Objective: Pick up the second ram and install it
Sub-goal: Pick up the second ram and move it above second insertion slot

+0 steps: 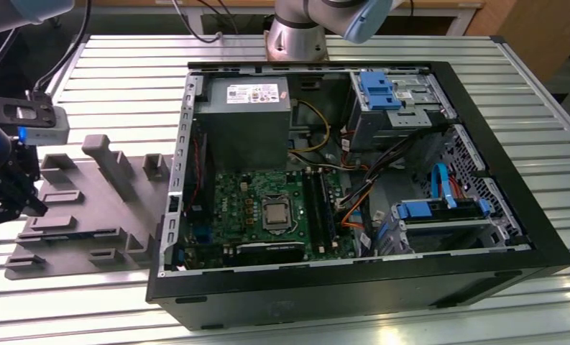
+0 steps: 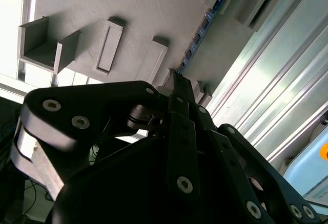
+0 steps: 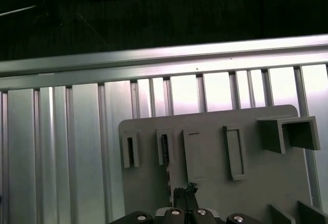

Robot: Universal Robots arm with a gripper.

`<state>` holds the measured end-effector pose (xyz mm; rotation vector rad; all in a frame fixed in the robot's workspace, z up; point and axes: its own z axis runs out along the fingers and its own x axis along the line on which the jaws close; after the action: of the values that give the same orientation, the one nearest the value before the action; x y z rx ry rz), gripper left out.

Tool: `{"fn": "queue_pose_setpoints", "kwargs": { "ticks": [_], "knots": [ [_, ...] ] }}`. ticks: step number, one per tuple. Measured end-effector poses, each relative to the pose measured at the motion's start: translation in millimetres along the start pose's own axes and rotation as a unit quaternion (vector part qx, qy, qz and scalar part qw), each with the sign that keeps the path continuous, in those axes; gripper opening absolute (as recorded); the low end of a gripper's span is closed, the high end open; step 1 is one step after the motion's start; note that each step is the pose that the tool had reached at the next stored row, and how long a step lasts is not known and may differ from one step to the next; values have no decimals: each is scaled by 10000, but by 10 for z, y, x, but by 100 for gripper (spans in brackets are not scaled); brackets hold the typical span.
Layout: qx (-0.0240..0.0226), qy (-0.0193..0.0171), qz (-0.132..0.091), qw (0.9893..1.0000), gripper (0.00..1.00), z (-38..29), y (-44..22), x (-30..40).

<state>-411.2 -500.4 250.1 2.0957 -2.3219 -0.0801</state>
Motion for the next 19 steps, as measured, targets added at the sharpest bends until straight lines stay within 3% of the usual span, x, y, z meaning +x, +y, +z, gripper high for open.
{"fn": "queue_pose_setpoints", "kwargs": {
  "ticks": [19],
  "knots": [
    [-3, 2, -23, 10000, 11, 91, -36, 38]
  ]
}}
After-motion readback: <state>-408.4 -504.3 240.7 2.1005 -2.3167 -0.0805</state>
